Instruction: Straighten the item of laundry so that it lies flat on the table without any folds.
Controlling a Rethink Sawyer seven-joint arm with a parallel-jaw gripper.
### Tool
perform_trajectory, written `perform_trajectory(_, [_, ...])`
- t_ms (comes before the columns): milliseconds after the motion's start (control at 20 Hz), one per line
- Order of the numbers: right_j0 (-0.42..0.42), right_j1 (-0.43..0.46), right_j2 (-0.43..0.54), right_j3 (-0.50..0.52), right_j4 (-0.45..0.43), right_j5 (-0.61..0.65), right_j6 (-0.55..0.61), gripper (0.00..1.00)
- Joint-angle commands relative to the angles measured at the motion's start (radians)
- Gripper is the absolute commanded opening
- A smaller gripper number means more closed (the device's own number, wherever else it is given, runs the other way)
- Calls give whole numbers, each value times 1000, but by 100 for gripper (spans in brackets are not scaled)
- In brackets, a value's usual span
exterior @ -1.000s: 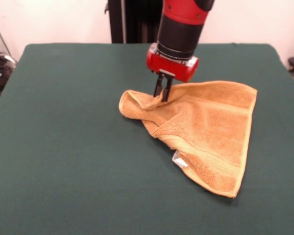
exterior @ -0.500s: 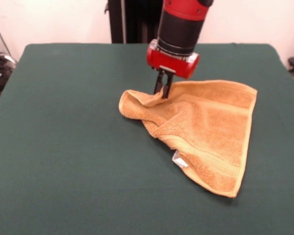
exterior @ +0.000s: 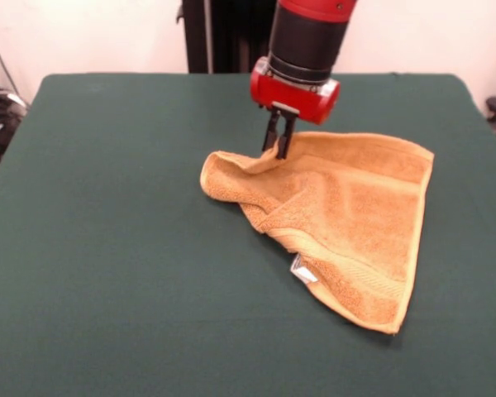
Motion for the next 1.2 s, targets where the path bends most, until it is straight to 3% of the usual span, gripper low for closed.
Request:
perform_trajectory(50, [26,26,50,62,46,63,214,0])
perform_trajectory(1200, [-1,-7,36,120,15,58,186,0])
